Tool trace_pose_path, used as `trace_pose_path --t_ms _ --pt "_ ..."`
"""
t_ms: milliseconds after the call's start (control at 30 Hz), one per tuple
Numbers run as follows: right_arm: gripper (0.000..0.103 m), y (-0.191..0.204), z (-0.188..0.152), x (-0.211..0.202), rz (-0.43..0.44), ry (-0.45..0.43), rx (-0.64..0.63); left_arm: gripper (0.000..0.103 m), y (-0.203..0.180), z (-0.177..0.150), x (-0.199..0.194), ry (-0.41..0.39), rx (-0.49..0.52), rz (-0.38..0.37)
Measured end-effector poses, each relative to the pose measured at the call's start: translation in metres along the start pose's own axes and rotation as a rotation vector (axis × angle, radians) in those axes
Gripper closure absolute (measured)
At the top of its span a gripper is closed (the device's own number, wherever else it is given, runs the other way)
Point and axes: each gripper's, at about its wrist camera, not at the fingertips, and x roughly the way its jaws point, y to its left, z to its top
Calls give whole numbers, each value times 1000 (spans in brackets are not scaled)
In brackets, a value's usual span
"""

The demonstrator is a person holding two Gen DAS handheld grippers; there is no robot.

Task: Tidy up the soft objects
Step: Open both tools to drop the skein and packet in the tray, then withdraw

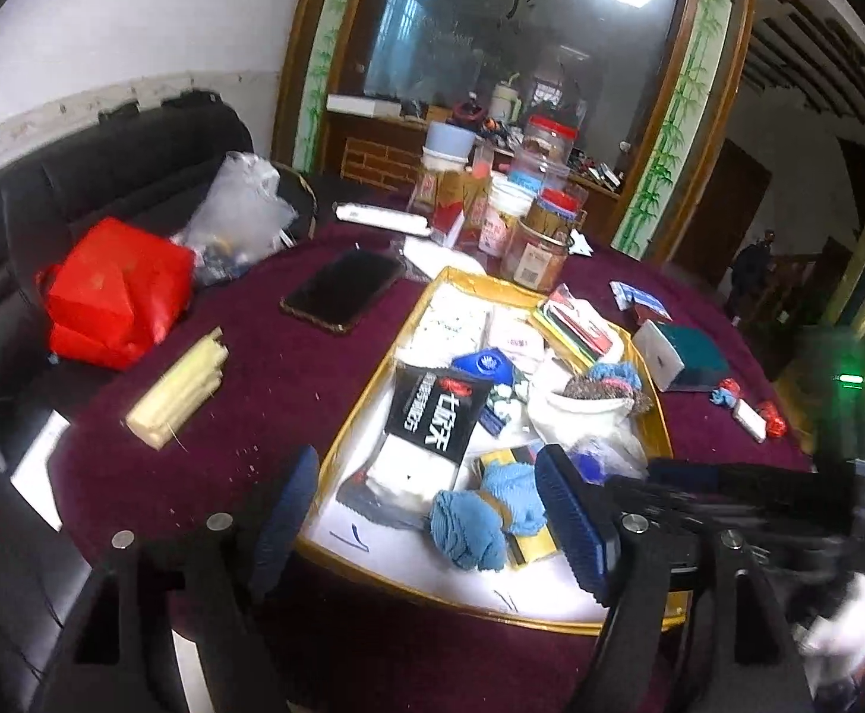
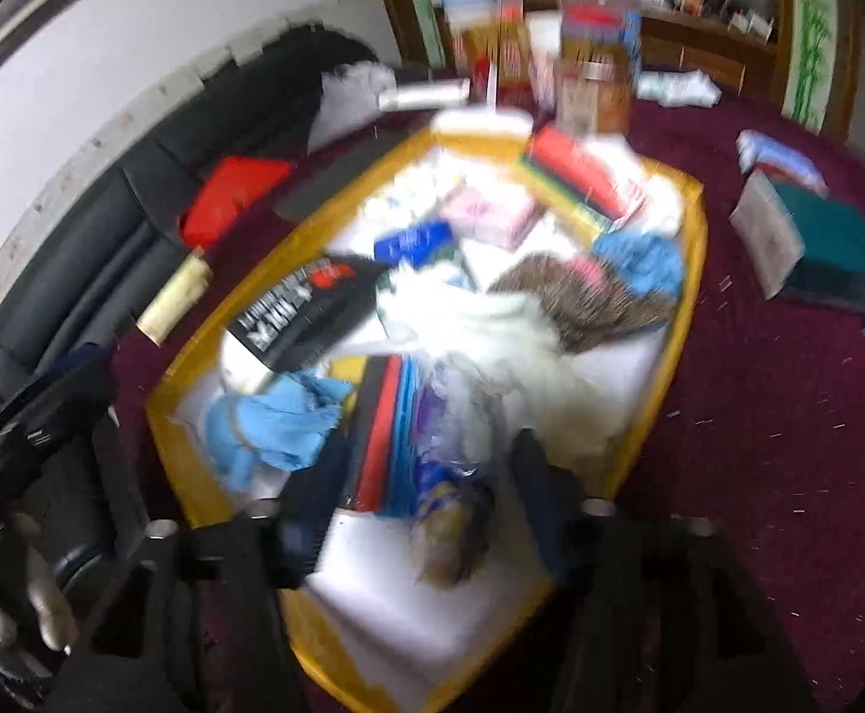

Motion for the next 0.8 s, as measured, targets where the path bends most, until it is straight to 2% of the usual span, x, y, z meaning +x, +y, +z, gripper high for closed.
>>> trace_pose_path --t_ms 67,133,200,267,367,533,800 --pt "34 1 -5 -20 -7 -68 -14 19 -8 1 -4 -30 22 32" --pt "24 0 -14 -43 -21 -145 -19 8 -21 1 -12 -86 57 99" --pt "20 -3 -23 -60 -50 -219 -4 0 -34 1 -22 -157 76 160" --pt "19 -7 -30 -70 -64 -265 12 0 -49 0 -30 -211 101 189" --pt "19 -14 -43 -78 -74 -293 41 0 -69 -1 -27 -194 158 201" --pt "19 -20 -62 -75 -101 -270 36 0 -99 -12 -21 -144 239 234" --pt "17 -34 -80 -84 -133 -279 61 0 -132 -27 -12 -85 299 211"
